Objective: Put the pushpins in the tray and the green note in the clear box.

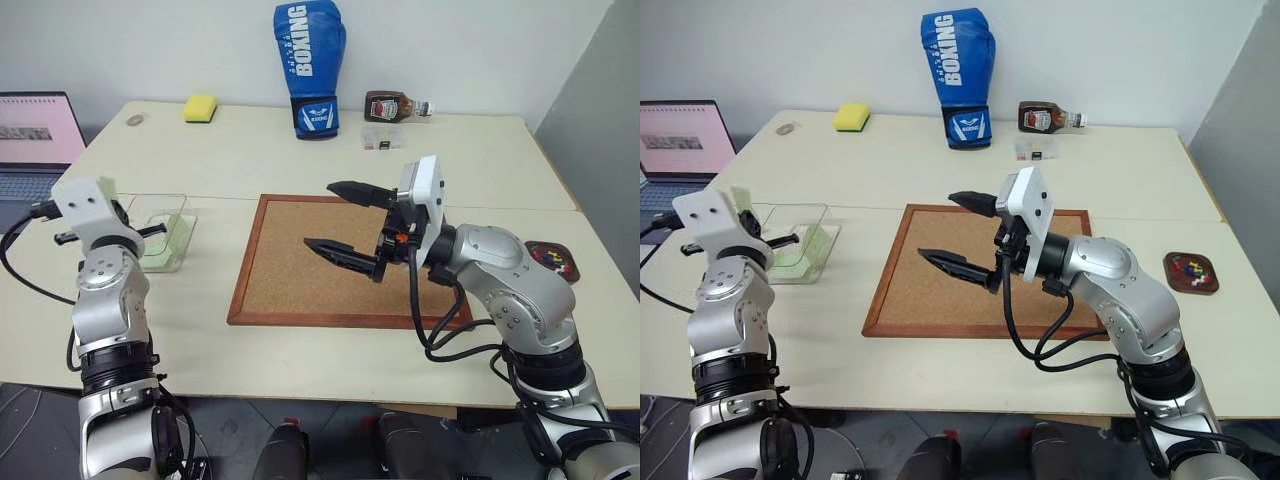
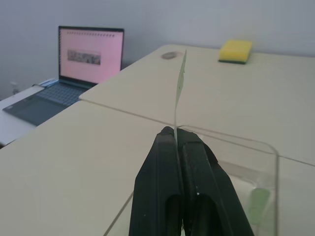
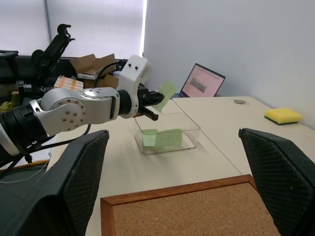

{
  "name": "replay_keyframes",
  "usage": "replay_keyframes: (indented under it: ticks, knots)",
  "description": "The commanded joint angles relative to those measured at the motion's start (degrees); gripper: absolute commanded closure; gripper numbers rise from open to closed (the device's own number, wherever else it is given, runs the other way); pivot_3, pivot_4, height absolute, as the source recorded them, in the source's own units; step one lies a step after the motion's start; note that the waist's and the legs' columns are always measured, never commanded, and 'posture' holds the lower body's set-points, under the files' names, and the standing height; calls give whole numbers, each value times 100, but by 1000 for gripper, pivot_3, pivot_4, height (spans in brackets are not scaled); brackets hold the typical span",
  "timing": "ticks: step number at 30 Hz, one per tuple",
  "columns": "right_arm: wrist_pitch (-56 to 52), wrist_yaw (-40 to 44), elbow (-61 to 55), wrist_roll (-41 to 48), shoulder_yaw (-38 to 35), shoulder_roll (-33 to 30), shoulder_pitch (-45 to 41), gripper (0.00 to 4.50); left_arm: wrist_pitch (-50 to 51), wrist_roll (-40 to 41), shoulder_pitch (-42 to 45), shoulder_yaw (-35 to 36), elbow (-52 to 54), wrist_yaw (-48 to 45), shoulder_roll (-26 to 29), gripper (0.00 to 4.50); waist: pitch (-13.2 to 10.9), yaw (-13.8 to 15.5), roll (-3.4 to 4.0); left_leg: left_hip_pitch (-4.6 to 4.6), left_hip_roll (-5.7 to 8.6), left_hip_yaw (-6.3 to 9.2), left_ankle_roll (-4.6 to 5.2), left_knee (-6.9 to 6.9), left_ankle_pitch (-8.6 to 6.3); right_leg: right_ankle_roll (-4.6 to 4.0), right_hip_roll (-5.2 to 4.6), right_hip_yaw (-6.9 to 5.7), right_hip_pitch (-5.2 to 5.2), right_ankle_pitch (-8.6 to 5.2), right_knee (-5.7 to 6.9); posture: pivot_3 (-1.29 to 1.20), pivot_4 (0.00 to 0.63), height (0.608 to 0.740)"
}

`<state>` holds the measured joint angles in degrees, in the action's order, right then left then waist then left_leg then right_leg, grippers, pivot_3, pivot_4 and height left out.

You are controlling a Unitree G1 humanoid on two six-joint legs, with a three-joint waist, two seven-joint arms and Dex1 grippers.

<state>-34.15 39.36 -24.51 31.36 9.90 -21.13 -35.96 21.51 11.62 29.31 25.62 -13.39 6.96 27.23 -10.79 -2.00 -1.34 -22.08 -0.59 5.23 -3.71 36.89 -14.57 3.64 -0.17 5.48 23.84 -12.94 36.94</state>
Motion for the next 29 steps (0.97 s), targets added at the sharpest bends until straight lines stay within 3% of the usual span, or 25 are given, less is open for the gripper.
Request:
replay_keyframes:
  ticks: [1,10,14,18,21,29]
  knots:
    - [73,-30,-148,-25,-130,-22,-68,0,-88,67,160,95,-88,-42,16,3828,0,6,0,-1,0,1,0,0,0,0,0,-1,0,0,0,0,150,740]
    - [61,-123,-149,-108,-178,-53,-62,0,-268,16,433,-74,-409,-168,4,2094,0,-6,0,-1,0,0,0,0,0,0,0,-1,1,0,1,0,150,740]
    - [94,-360,-181,-311,-246,-117,112,0,-598,-224,423,-673,-67,-628,-28,1203,1,21,-1,-3,0,2,0,-1,0,0,0,-3,1,0,0,0,150,740]
    - [30,-1365,-250,-860,-508,52,611,0,-650,-151,187,-1490,720,-1302,-456,305,3,38,-6,-7,3,2,-1,0,0,0,-4,-2,-1,0,-4,0,150,740]
    - [-126,-2141,-318,-1197,-785,248,985,0,-503,-122,-44,-1843,1222,-1442,-824,305,4,28,-6,-19,7,-1,-1,0,0,0,-9,1,7,0,-5,0,150,740]
    - [248,-3128,-499,-2376,-748,293,2435,0,-450,-405,-1030,-2417,1766,-1305,-1523,305,8,-75,-1,-29,-4,-10,0,-9,0,-9,4,12,33,-2,7,0,150,740]
